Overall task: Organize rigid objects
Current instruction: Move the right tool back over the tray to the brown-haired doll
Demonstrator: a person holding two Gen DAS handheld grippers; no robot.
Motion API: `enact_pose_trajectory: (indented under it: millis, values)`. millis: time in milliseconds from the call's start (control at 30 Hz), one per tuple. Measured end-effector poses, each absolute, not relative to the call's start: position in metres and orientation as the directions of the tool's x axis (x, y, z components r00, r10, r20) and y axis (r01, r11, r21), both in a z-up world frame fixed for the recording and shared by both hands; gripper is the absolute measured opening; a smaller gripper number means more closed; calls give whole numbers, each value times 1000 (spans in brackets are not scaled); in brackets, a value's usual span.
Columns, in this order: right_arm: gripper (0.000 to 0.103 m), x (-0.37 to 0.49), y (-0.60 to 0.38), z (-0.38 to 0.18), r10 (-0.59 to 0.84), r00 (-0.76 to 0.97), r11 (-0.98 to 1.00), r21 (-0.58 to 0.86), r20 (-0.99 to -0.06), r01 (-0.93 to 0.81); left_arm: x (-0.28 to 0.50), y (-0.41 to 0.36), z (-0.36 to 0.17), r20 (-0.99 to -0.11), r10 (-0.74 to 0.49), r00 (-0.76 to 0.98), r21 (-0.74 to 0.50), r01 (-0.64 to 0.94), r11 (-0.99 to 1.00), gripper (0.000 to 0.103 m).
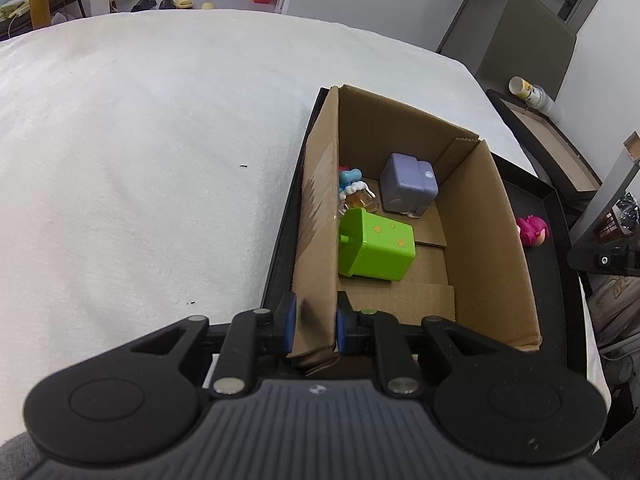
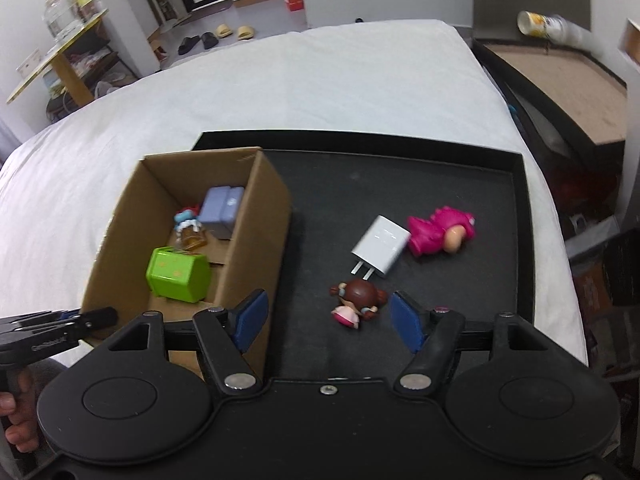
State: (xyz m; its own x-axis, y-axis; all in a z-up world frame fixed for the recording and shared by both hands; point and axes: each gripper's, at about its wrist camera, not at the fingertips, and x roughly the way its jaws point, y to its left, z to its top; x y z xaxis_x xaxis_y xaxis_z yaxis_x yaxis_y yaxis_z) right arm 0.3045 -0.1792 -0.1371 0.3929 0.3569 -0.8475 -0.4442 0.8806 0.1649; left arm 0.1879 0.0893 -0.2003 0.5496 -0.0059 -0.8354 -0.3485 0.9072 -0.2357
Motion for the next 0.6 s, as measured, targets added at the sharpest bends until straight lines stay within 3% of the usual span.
enact_pose_trajectory:
  millis: [367,600]
  values:
    - [67,321,-210,-185,379,335,912,286,-863,-294,190,87,-200,-840,-1,543,-227,-348,910,17]
    - [68,328,-195,-196,379,320,899,263,-868,-350,192,88,-202,-849,7,528,-217,-360,907,17]
